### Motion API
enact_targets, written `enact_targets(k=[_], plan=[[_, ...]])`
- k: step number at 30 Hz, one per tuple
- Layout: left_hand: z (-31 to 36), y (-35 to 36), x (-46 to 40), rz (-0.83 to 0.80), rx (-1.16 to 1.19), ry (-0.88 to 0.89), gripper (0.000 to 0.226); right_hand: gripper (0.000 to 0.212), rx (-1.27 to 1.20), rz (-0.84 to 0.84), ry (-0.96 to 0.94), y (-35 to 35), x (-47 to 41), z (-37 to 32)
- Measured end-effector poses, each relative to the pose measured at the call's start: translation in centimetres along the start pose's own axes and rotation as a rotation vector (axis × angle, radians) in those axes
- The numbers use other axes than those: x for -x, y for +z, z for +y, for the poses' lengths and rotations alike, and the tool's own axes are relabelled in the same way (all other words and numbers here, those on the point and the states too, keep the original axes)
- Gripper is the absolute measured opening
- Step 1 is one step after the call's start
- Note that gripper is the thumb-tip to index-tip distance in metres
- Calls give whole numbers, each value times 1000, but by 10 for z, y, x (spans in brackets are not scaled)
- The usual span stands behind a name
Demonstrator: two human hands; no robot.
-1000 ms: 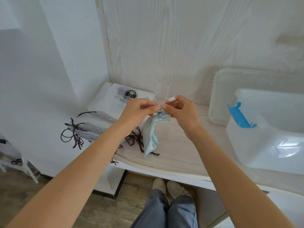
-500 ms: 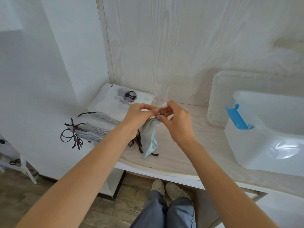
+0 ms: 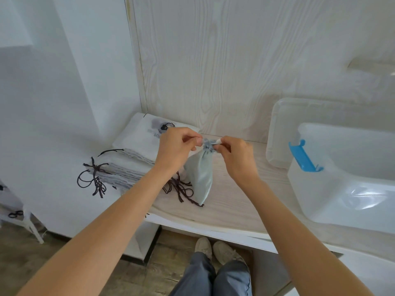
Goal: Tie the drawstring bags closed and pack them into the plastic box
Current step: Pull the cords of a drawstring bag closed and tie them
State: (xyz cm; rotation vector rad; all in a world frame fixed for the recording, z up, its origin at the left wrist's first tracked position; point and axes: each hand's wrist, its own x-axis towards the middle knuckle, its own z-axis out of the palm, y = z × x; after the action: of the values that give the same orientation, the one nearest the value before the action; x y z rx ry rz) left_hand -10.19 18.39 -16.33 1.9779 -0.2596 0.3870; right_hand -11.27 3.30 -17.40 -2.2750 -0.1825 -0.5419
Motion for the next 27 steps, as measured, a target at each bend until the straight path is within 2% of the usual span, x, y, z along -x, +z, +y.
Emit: enact_targets(k=[6, 19, 23, 27], plan=[[-3, -7, 1, 23, -85, -11, 8, 26, 63, 28, -4, -4, -2, 5], [-4, -4, 3, 63, 3, -72, 8, 17, -171, 119, 162, -10, 3, 5], [-4, -3, 6, -68, 88, -59, 8, 13, -321, 53, 207, -13, 3, 6], [0, 1, 10, -144, 130, -2, 11, 14, -542, -63, 360, -14, -2, -4]])
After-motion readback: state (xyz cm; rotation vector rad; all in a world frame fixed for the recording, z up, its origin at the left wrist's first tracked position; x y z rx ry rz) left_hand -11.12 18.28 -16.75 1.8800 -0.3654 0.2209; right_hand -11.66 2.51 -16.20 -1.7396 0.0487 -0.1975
